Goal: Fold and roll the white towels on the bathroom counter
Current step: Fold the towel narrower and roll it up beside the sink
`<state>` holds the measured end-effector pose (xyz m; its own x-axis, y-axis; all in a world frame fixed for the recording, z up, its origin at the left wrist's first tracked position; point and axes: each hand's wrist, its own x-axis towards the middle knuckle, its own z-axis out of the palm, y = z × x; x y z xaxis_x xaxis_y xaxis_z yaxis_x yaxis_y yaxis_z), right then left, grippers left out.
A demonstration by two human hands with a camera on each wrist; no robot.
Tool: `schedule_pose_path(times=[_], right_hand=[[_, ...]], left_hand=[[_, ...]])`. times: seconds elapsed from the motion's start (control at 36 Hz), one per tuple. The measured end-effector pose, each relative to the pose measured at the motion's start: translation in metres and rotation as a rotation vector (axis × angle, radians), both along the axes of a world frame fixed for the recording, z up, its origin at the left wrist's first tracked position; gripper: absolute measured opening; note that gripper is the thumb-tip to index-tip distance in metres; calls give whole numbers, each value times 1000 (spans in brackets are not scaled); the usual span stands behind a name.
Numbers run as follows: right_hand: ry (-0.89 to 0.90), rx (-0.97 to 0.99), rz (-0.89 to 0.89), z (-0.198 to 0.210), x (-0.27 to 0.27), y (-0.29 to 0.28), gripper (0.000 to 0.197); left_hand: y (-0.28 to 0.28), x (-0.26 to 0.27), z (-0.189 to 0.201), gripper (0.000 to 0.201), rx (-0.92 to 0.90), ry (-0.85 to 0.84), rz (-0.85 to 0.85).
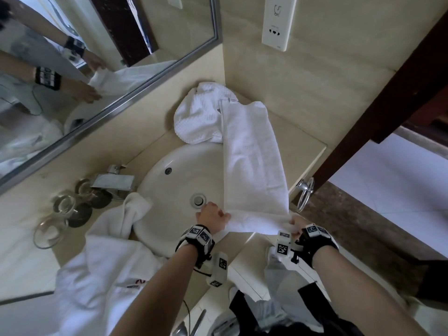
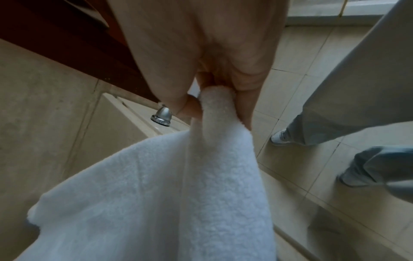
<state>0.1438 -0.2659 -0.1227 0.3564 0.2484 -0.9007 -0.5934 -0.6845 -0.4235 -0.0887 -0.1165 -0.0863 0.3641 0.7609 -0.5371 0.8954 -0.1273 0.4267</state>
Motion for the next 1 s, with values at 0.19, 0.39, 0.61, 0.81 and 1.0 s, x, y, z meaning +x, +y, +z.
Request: schedule_pose_path(times=[0.19, 0.39, 0.61, 0.81, 1.0], right_hand=[[-104, -144, 119, 1, -2, 8, 34], [-116, -152, 244, 1, 9, 8, 30], [-80, -31, 129, 13, 11, 9, 5], [60, 219, -12, 27, 12, 0, 31], [-97, 218, 179, 22, 11, -4, 55]], left_hand=[[-6, 12, 9, 25, 505, -294, -643], [-14, 21, 2, 24, 569, -96, -1162], [-17, 24, -4, 23, 602, -82, -1033], [-19, 33, 2, 29, 431, -124, -806], [-3, 17, -11, 34, 250, -192, -576]])
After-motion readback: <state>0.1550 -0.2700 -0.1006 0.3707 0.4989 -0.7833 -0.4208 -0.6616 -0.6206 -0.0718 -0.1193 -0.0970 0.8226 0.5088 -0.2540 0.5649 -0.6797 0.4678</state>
